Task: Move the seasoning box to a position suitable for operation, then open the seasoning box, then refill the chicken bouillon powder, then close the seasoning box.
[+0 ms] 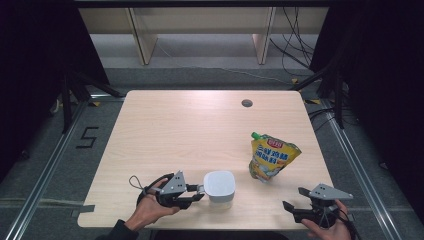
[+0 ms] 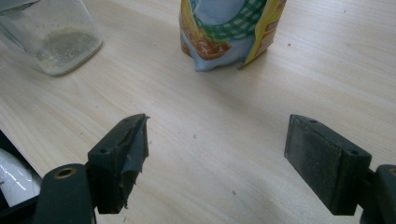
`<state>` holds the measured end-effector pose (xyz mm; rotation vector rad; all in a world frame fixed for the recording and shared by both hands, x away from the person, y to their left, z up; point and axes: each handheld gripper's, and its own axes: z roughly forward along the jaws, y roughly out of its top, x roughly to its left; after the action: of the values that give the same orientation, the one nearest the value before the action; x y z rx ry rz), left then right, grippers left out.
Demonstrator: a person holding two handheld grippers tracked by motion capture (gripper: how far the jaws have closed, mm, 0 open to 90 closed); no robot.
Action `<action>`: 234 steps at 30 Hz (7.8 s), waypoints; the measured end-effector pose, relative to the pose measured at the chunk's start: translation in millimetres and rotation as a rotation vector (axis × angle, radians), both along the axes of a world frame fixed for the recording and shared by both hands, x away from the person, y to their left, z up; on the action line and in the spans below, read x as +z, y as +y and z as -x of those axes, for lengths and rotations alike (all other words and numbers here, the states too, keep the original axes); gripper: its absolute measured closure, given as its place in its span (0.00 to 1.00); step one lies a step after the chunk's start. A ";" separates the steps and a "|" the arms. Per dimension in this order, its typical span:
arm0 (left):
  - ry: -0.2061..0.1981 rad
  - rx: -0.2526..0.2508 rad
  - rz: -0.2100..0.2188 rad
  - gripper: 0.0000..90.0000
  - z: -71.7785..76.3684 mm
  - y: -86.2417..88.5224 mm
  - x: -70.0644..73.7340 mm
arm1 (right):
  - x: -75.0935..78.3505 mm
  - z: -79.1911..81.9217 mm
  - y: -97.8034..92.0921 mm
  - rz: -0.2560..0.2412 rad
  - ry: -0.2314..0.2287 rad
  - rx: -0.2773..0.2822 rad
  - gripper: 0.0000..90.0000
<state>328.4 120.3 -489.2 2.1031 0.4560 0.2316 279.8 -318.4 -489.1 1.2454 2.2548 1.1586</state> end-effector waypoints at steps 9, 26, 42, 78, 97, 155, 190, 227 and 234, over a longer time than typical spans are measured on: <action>0.001 0.044 0.017 0.47 8.5 9.6 17.6 | -0.7 -1.4 -2.0 0.010 -0.024 0.015 0.25; -0.017 0.098 0.166 0.93 15.0 12.5 59.0 | -0.2 -1.9 -1.2 0.019 -0.033 0.013 0.26; -0.006 0.048 0.146 0.99 12.3 -18.3 69.2 | 5.2 2.0 14.9 -0.114 -0.034 0.073 0.42; 0.005 0.082 0.135 0.99 8.5 -11.6 56.1 | 22.1 -5.9 60.7 -0.102 -0.200 0.248 0.86; -0.001 0.080 0.131 0.99 9.6 -7.1 55.1 | 27.9 -13.3 95.3 -0.102 -0.215 0.351 0.97; 0.012 0.114 0.046 0.39 27.7 35.4 1.8 | 60.7 -21.8 192.8 -0.112 -0.275 0.566 1.00; 0.039 0.194 0.065 0.27 25.5 40.1 1.6 | 42.7 -18.9 40.7 -0.137 -0.256 0.189 0.73; 0.031 0.201 0.045 0.27 24.5 37.1 -1.4 | -0.7 -61.2 6.7 -0.093 -0.228 0.019 0.18; 0.038 0.204 0.035 0.27 24.5 37.8 -1.6 | -4.4 -70.8 12.9 -0.074 -0.240 0.029 0.17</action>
<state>303.8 158.0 -490.8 2.0302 0.6941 0.2993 350.7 -305.5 -493.5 1.0407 2.0767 1.3352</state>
